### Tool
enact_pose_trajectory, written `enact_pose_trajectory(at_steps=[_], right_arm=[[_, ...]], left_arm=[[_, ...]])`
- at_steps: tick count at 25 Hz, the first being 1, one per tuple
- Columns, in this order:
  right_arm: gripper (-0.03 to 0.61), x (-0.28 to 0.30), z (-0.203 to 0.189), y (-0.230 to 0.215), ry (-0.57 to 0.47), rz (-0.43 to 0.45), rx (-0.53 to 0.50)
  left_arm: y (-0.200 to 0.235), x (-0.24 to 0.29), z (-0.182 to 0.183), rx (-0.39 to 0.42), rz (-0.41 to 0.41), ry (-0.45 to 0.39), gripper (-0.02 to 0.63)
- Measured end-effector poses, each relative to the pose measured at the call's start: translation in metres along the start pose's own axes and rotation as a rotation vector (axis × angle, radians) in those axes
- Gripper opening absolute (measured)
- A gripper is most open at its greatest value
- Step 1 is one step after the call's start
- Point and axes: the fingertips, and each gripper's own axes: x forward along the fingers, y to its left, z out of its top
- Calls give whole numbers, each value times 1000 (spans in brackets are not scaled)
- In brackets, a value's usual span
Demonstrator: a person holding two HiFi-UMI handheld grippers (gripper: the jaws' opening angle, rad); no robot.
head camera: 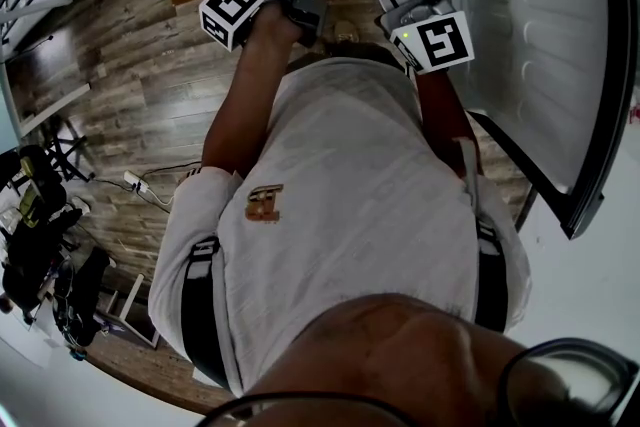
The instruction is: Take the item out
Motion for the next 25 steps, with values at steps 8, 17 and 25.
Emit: enact_pose_trajectory(at_steps=[8,17,25], right_arm=[[34,3,7,-3,-13,9,13],[34,8,10,-1,-19,17,6],[33,12,2,-2,-12,19,-1]], left_arm=[[-14,-5,2,7,-12,-16,26],[-20,-7,1,12,-21,-20,26],[-14,-4,3,9,-26,-23,26]])
